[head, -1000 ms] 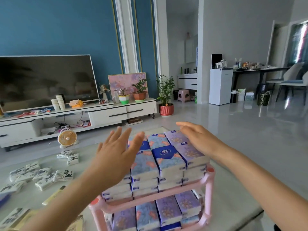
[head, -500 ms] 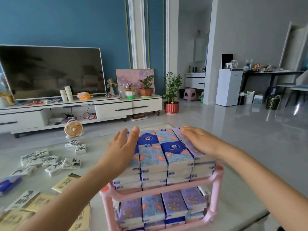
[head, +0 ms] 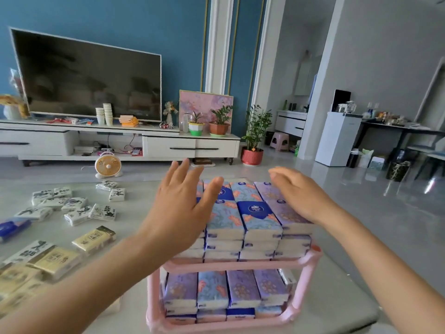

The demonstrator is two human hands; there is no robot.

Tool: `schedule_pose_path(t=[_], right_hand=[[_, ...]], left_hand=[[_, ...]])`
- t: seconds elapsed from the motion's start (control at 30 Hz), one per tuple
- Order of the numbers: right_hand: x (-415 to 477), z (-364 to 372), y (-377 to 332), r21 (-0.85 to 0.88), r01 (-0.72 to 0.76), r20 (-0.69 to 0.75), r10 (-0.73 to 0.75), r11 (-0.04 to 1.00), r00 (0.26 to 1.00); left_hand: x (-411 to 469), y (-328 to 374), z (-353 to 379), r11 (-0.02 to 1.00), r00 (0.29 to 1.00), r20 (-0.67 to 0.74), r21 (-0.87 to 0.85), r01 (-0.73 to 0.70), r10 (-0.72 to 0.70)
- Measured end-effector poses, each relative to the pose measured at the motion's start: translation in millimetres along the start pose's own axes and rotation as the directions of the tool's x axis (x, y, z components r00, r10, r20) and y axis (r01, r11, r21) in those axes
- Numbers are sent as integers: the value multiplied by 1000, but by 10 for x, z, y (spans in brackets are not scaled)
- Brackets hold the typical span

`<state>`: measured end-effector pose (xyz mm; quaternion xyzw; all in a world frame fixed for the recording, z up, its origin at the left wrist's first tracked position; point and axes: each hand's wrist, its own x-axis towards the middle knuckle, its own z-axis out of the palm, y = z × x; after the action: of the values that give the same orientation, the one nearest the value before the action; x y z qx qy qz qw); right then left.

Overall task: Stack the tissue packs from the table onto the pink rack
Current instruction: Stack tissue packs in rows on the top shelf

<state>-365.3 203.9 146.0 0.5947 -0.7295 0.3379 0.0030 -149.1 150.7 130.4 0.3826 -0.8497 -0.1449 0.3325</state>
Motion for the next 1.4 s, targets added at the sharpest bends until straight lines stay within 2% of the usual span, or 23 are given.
schedule_pose_path(t=[0.03, 0.1, 0.2, 0.33, 0.4, 0.73, 0.87, 0.97, 1.03, 1.1, 1.23, 1.4], right_hand=[[38, -20, -28, 7, 14, -24, -14, 1000, 1000], [183, 15, -70, 22, 4, 31, -5, 1000, 1000], [417, 172, -61, 0, -39, 149, 39, 999, 988], [500, 248, -10, -75, -92, 263, 108, 993, 959], [477, 248, 4, -112, -117, 279, 144, 987, 949], [410, 256, -13, -131, -100, 290, 134, 986, 948], [437, 264, 13, -106, -89, 264, 115, 990, 958], [457, 222, 31, 24, -139, 215, 131, 990, 968], [458, 182, 37, 88, -179, 246, 153, 980, 957], [450, 162, 44, 86, -225, 287, 192, 971, 938], [434, 141, 96, 88, -269, 268, 238, 959, 934], [448, 119, 140, 100, -259, 292, 221, 961, 931]], left_hand=[[-45, 63, 8, 994, 996, -6, 63, -87, 88], [-103, 181, 76, 948, 972, 71, 214, -235, 225], [-108, 202, 272, 799, 908, 119, 439, -410, 401], [-125, 149, 457, 690, 863, 176, 535, -488, 474], [-148, 151, 516, 659, 840, 150, 553, -509, 522], [-79, 194, 575, 687, 877, 125, 573, -446, 465], [-104, 233, 557, 693, 870, 106, 561, -452, 481], [-102, 361, 616, 674, 855, 65, 585, -450, 514], [-69, 484, 686, 666, 851, 62, 595, -451, 521], [-25, 599, 740, 665, 861, 81, 600, -445, 503], [34, 729, 786, 698, 885, 105, 577, -425, 453], [21, 765, 789, 717, 896, 144, 553, -425, 420]])
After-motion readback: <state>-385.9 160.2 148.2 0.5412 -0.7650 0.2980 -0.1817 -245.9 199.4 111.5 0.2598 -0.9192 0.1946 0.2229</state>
